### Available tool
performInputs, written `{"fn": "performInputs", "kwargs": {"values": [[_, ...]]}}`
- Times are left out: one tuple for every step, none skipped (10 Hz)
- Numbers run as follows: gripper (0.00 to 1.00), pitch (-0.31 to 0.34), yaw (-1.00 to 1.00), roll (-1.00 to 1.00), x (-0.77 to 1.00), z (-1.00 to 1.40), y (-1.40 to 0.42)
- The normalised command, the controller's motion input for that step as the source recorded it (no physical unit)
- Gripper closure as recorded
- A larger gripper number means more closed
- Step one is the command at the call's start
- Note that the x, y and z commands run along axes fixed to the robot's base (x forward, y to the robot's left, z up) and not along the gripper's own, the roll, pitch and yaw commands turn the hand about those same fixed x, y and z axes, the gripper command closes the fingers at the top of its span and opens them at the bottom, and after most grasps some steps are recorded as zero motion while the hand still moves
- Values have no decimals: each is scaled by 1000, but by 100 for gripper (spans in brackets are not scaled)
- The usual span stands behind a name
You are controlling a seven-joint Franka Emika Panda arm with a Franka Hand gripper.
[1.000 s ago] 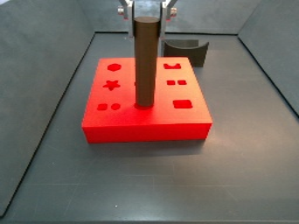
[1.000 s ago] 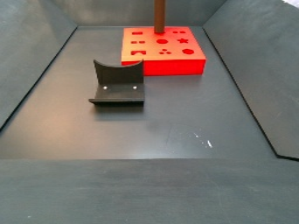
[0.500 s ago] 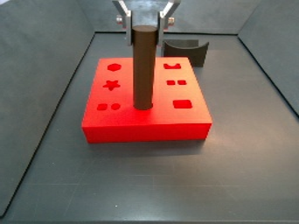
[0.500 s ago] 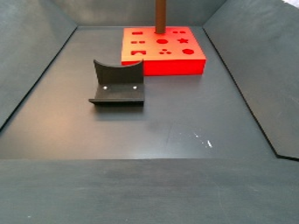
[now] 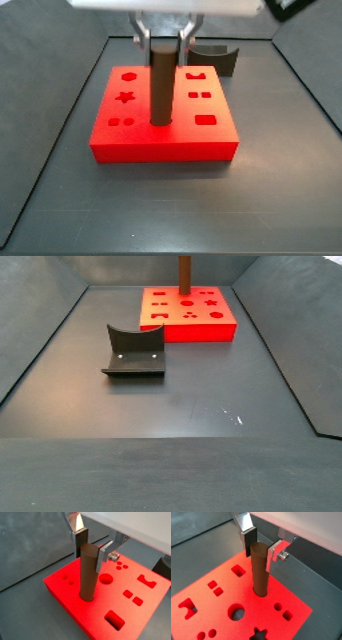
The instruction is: Insert the oval object.
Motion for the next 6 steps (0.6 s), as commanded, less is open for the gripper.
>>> {"fn": "performInputs", "kwargs": {"values": [[100,-86,34,0,14,-609,0],[100,-111,6,0,0,-626,0],[100,-91,0,0,17,-577,0],[100,-89,0,-21,0,-563,0],[100,-46,26,0,0,-331,0],[100,0,0,0,0,0,0]]}}
